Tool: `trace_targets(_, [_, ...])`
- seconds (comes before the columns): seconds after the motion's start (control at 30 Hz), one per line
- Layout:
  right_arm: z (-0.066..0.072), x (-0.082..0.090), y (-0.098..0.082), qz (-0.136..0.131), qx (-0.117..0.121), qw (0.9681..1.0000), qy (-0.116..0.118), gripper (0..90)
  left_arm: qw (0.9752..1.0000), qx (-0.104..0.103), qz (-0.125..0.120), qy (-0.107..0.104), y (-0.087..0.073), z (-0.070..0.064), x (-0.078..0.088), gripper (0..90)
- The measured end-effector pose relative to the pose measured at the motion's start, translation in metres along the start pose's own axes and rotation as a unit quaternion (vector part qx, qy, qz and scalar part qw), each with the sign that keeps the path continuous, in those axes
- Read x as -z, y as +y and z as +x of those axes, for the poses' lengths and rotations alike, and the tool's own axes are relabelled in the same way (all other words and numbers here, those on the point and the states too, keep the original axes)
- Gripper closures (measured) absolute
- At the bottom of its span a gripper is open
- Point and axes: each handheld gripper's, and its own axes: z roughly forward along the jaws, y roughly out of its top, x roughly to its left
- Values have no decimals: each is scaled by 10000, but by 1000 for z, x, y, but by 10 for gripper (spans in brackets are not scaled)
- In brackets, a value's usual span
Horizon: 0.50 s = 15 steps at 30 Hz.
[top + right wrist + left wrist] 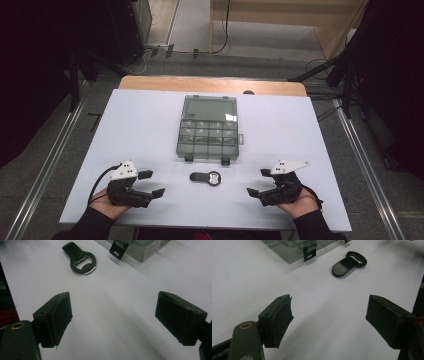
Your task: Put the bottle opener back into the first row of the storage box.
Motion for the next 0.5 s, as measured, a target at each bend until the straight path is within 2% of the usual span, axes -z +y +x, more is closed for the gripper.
trace_targets(0.1, [-1, 0, 0, -11, -4, 10000, 2, 156, 9999, -106, 24, 82, -2, 1, 0, 204])
trace_targets(0.5, [-1, -1, -1, 24, -18, 9999, 157, 156, 9998, -135, 66, 110, -3, 1, 2, 203])
